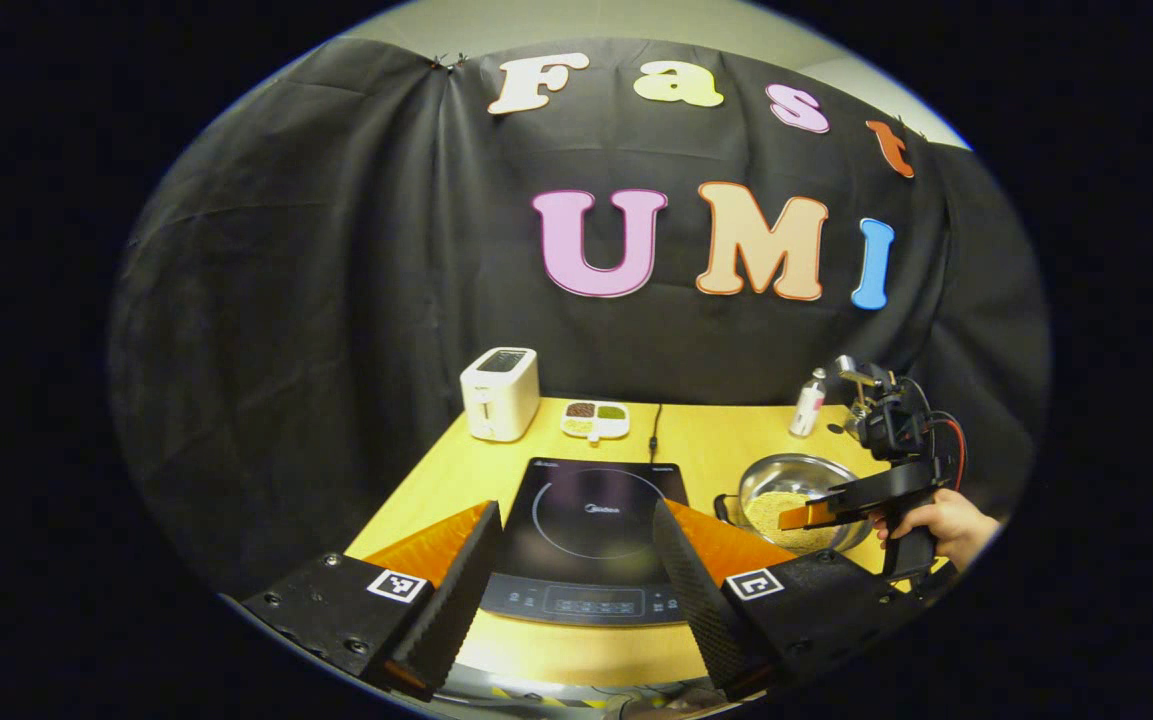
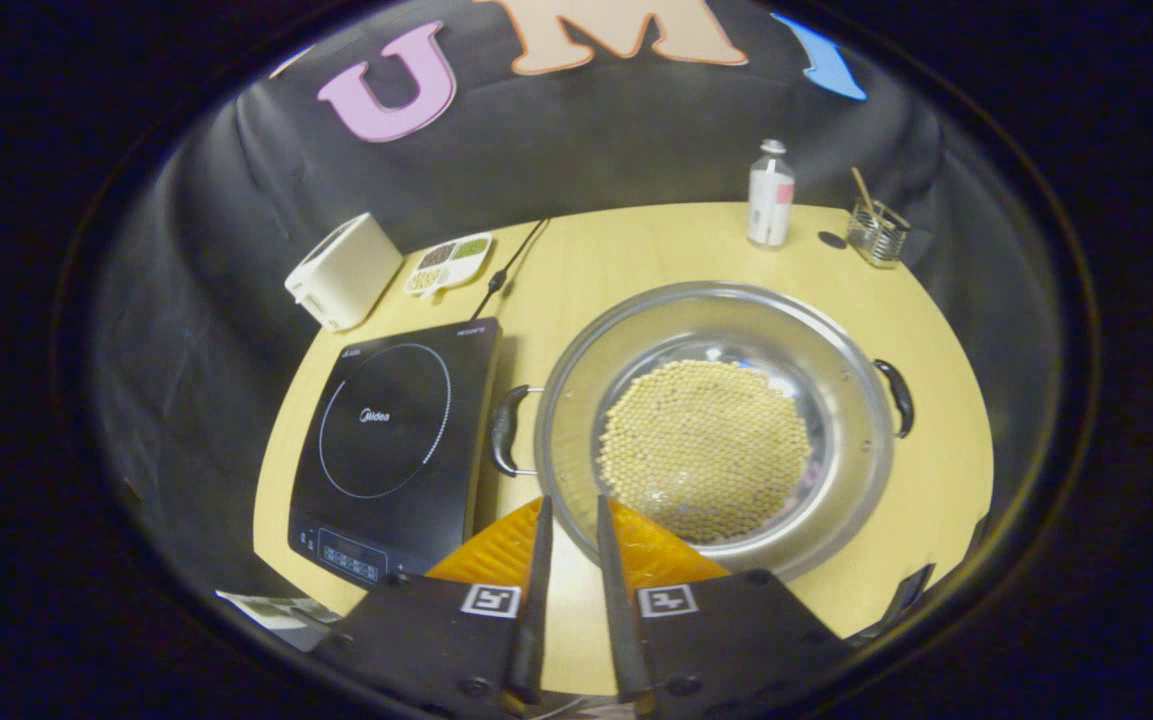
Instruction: First push the handle of the pot to place it horizontally, then grasp the pot with both hands and set it on the induction cooktop.
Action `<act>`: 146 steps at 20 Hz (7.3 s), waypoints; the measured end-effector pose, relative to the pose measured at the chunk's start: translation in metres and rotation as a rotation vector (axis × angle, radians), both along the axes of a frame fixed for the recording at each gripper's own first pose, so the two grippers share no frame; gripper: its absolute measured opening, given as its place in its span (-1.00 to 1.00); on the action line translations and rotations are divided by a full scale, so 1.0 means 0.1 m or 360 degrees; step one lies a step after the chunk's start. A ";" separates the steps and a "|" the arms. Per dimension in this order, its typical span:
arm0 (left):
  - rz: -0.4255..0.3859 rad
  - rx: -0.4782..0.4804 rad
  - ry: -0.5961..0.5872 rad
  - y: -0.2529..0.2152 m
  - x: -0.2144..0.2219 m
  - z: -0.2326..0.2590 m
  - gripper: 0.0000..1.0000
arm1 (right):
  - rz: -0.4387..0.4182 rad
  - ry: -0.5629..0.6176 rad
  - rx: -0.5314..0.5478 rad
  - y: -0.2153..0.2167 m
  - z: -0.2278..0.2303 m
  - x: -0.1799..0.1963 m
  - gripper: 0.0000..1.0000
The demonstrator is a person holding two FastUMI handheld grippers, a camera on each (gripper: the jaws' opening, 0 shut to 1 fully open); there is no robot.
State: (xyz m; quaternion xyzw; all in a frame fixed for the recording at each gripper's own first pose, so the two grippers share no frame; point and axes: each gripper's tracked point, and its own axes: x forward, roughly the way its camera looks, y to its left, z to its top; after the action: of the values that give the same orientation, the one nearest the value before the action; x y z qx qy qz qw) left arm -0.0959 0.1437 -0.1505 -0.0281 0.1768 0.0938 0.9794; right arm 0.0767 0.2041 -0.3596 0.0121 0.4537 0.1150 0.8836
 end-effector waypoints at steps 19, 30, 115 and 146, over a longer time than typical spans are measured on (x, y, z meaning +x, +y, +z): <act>-0.0265 -0.0532 0.0633 -1.35 1.36 -0.96 0.92 | -0.0103 0.0282 0.0041 -2.05 0.16 0.90 0.87; -0.0218 -0.0611 0.1183 -1.65 1.87 -2.05 0.93 | 0.0069 0.0716 0.0174 -2.10 -0.58 1.20 1.00; -0.0300 -0.0462 0.1286 1.64 1.70 -2.11 0.31 | 0.0151 0.0653 0.0296 1.55 -0.71 0.55 -0.07; 0.0130 0.0214 -0.0197 -1.38 1.13 1.20 0.87 | 0.0363 -0.1014 0.0324 -1.30 2.91 0.40 0.99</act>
State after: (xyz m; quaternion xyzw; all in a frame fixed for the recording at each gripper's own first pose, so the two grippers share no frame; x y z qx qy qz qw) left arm 0.0168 0.0053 -0.0310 0.0247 0.1081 0.1433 0.9834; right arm 0.1163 0.0737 -0.0685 0.0128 0.1398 0.2557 0.9565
